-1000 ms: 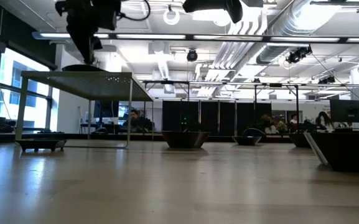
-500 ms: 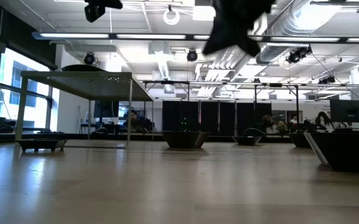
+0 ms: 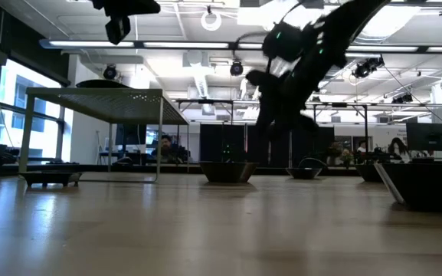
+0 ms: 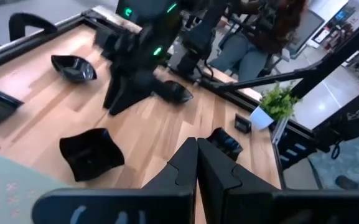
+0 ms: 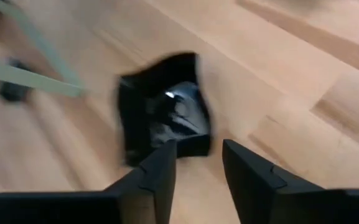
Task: Pick & Place Mini shaped plates
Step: Stack the distorted square plate on the other distorted square plate on the shelf
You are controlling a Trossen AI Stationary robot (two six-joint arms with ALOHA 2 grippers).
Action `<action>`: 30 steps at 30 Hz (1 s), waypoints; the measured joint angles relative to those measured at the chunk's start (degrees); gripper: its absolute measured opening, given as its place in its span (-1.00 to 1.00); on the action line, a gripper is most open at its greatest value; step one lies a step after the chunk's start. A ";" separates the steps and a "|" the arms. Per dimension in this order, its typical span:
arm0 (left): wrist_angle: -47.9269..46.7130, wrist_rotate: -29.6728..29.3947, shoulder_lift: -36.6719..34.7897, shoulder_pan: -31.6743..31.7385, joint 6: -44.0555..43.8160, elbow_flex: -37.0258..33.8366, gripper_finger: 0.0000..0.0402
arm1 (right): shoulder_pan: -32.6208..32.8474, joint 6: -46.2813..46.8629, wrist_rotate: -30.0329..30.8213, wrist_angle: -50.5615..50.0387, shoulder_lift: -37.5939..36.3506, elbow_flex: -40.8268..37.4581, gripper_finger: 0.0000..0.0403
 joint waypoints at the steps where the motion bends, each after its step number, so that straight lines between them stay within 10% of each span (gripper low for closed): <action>1: 0.06 -0.18 0.00 0.00 0.00 0.02 -1.00 | -0.39 -0.97 -0.13 -0.06 1.34 0.24 -0.35; 20: -0.33 -1.25 -0.26 -0.20 -1.79 0.02 -1.00 | -1.49 -4.78 -2.83 6.54 9.85 1.07 -0.97; 30: -6.55 -8.33 0.11 -0.17 -11.21 0.11 -0.99 | -1.28 -2.33 -0.61 6.08 5.18 1.05 -0.98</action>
